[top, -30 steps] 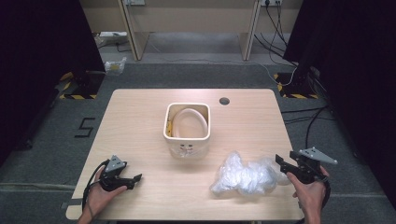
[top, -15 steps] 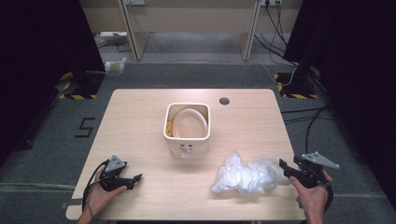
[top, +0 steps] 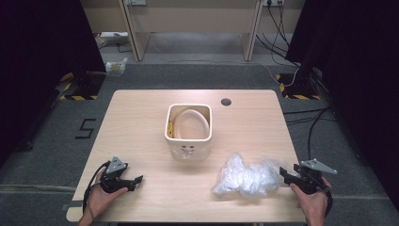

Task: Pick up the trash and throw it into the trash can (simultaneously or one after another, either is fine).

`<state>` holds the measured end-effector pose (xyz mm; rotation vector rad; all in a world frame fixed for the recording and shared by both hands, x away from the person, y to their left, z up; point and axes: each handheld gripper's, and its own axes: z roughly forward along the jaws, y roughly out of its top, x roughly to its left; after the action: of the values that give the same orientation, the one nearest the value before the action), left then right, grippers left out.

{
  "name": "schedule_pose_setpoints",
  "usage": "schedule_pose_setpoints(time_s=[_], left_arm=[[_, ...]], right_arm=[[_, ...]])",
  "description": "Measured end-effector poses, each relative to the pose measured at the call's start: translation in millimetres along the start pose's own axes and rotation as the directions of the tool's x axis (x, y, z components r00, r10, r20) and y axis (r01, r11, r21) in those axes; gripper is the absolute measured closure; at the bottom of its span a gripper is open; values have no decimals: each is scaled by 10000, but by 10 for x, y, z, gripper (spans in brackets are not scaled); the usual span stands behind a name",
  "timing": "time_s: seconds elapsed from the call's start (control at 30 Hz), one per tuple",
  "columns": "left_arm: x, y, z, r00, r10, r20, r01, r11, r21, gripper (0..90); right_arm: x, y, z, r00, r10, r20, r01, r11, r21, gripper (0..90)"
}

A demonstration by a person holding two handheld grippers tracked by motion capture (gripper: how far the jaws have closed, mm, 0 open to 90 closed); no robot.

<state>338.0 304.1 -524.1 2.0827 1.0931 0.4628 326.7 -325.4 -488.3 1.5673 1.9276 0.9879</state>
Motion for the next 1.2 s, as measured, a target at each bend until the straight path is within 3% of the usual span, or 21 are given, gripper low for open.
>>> schedule_pose_setpoints(time_s=[0.2, 0.3, 0.43, 0.57, 0.87, 1.2], left_arm=[[0, 0, -1, 10000, 1, -6, -1, 10000, 11, 146], [0, 0, 0, 10000, 3, 0, -3, 10000, 1, 146], [0, 0, 0, 10000, -1, -10, 1, 10000, 2, 146], [0, 0, 0, 10000, 2, 0, -2, 10000, 1, 146], [0, 0, 0, 10000, 4, 2, -4, 10000, 5, 146], [0, 0, 0, 10000, -4, -3, 4, 10000, -4, 146]], right_arm=[[17, -51, 127, 9993, -295, -233, 306, 9984, 470, 412], [16, -96, 190, 9986, -396, -351, 421, 9964, 741, 499], [-19, -111, 181, 9960, -419, -784, 459, 9976, 508, 698], [-49, -95, 148, 9959, -350, -840, 378, 9988, 320, 804], [-61, 59, -19, 9967, -690, -422, 669, 9966, -485, 832], [-100, 258, -194, 9974, -719, -104, 700, 9893, -1277, 832]])
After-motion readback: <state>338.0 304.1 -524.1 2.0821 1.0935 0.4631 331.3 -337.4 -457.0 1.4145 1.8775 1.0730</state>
